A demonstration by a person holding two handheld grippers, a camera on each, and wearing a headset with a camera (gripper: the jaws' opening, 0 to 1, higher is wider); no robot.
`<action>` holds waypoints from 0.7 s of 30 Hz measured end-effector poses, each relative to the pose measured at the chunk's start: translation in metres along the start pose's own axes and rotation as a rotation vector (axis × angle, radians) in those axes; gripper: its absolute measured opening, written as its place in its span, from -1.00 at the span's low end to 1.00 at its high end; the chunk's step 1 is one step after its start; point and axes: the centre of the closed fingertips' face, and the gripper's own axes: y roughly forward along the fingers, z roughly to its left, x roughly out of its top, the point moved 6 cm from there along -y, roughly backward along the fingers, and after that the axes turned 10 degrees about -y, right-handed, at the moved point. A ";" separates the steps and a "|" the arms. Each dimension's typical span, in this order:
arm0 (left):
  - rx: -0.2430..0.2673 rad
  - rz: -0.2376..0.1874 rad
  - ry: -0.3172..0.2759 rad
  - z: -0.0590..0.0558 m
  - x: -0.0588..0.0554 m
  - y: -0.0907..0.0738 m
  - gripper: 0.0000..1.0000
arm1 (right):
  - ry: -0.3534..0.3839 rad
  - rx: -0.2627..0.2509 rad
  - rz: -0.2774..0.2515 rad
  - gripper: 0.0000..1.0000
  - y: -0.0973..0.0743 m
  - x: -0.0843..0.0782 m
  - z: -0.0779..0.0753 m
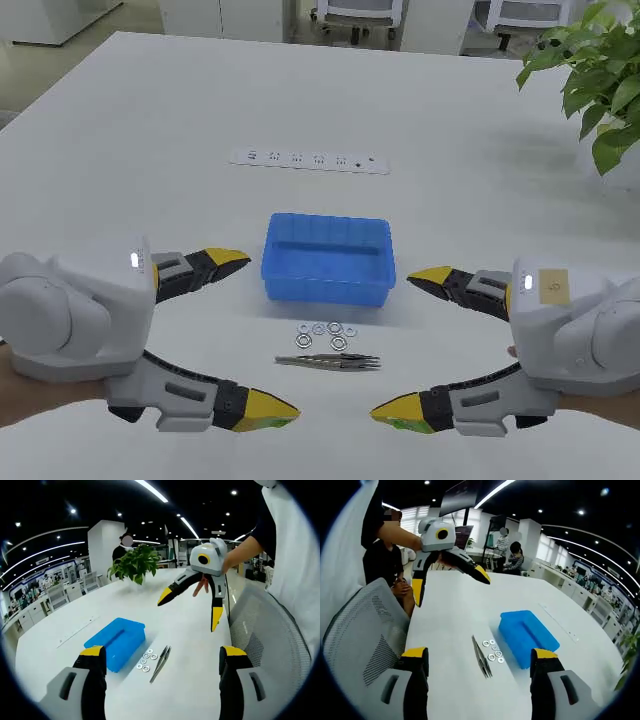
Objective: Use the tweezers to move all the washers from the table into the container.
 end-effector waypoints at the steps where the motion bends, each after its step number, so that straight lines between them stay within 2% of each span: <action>1: 0.002 0.001 0.001 0.000 0.000 0.000 0.97 | 0.000 0.000 0.000 0.67 0.000 0.000 0.000; 13: 0.008 0.004 -0.002 -0.001 -0.004 -0.001 0.98 | -0.007 -0.005 0.007 0.67 -0.003 0.002 0.002; 21: 0.010 0.006 -0.016 -0.002 -0.005 0.001 0.96 | 0.027 -0.005 -0.010 0.67 -0.006 0.003 0.004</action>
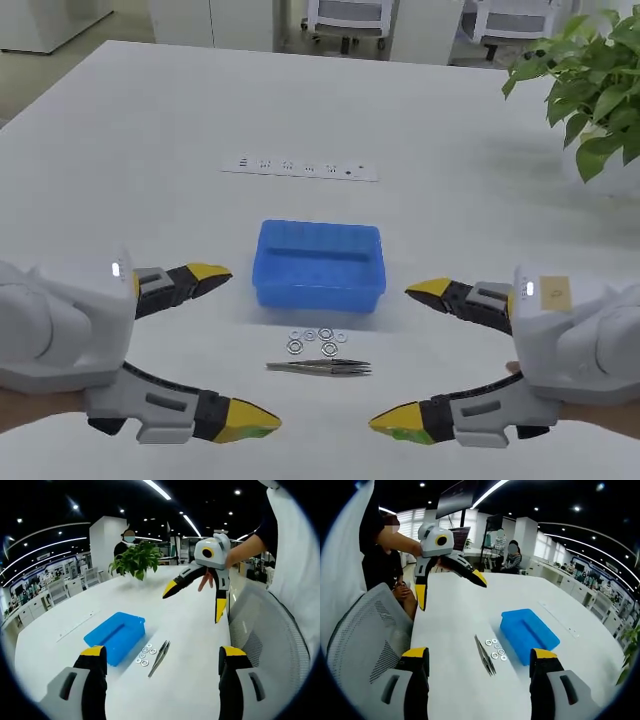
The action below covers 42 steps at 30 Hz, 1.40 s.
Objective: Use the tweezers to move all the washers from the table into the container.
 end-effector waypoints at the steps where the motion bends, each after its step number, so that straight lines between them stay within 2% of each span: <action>1: -0.001 0.000 0.004 0.000 0.001 0.000 0.97 | -0.002 0.001 0.000 0.67 0.000 0.000 0.000; 17: 0.006 0.010 0.009 0.002 -0.002 -0.002 0.97 | -0.001 -0.015 -0.013 0.64 0.001 0.004 -0.001; 24: 0.009 0.007 0.004 0.002 -0.001 -0.002 0.97 | 0.000 -0.012 -0.008 0.64 0.001 0.003 -0.001; 30: 0.012 0.027 0.002 0.002 -0.004 -0.001 0.97 | -0.002 0.009 0.000 0.62 0.004 0.002 0.002; 37: 0.011 0.031 0.002 0.000 -0.006 -0.002 0.96 | 0.027 0.001 -0.017 0.62 0.001 0.001 0.001; 42: 0.016 0.031 0.002 0.001 -0.005 -0.003 0.96 | 0.026 0.002 -0.007 0.62 0.001 -0.001 0.001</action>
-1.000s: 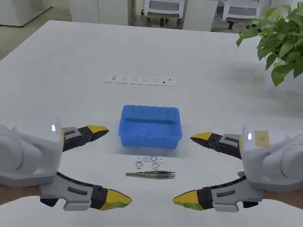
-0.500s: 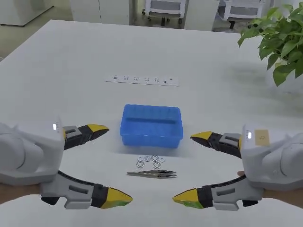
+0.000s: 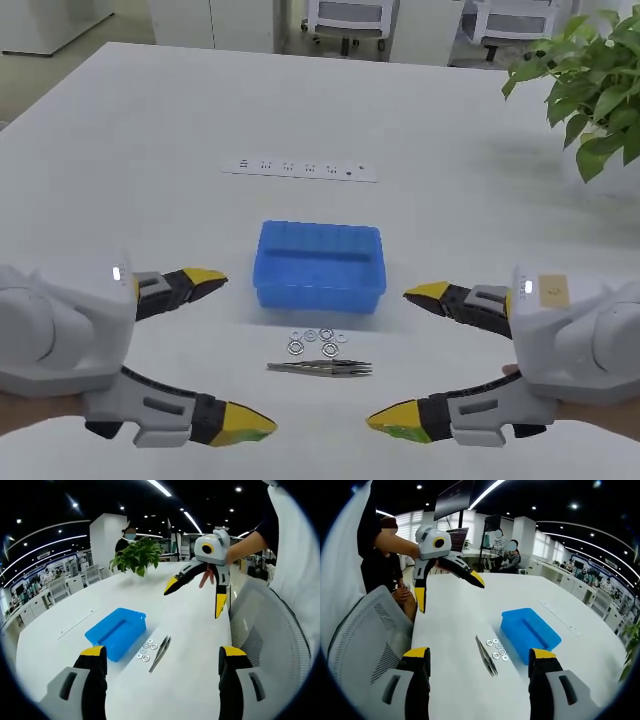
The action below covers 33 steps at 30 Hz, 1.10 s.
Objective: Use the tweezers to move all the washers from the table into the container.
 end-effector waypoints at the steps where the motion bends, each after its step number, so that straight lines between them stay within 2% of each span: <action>1: 0.000 -0.001 -0.001 0.000 0.000 0.000 0.96 | -0.001 -0.002 0.001 0.62 0.000 0.000 0.000; 6: 0.000 -0.001 -0.001 -0.001 0.000 0.000 0.96 | 0.003 0.003 0.002 0.61 0.001 0.000 0.000; 12: 0.005 0.011 -0.011 -0.002 -0.007 0.001 0.97 | -0.007 0.011 0.011 0.61 0.001 0.001 0.002; 27: 0.000 0.011 -0.014 -0.002 -0.005 0.004 0.97 | -0.012 0.026 0.019 0.61 0.002 -0.001 0.002; 33: 0.003 0.011 -0.023 0.000 -0.009 0.006 0.96 | -0.005 0.027 0.024 0.60 0.006 -0.004 0.002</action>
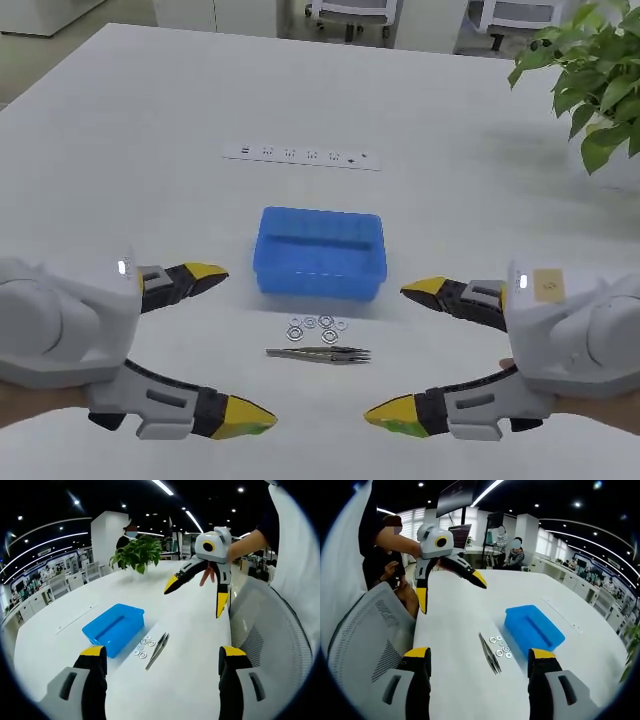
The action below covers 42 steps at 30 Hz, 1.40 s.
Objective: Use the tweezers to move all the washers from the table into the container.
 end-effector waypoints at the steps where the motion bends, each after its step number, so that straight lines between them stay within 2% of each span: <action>1: 0.003 0.000 -0.001 0.001 0.000 0.000 0.96 | 0.002 0.000 0.001 0.59 0.001 0.000 0.000; 6: 0.013 -0.008 -0.006 0.004 -0.001 0.004 0.90 | 0.012 -0.001 0.002 0.57 0.005 -0.002 -0.002; 10: 0.005 -0.003 0.009 0.007 -0.002 0.008 0.77 | 0.022 0.003 0.005 0.50 0.012 -0.005 -0.004; 16: 0.003 0.011 -0.004 0.015 -0.006 0.014 0.63 | 0.028 0.008 0.010 0.41 0.022 -0.009 -0.008; 27: -0.004 0.052 -0.025 0.022 -0.019 0.021 0.54 | 0.063 0.016 0.026 0.29 0.029 -0.022 -0.016; 30: -0.004 0.051 -0.031 0.022 -0.020 0.023 0.54 | 0.065 0.018 0.029 0.27 0.030 -0.023 -0.016; 38: -0.035 0.128 -0.010 0.024 -0.032 0.036 0.38 | 0.059 0.041 0.062 0.14 0.040 -0.033 -0.017; 42: -0.049 0.156 -0.003 0.026 -0.036 0.045 0.19 | 0.068 0.055 0.079 0.05 0.048 -0.038 -0.019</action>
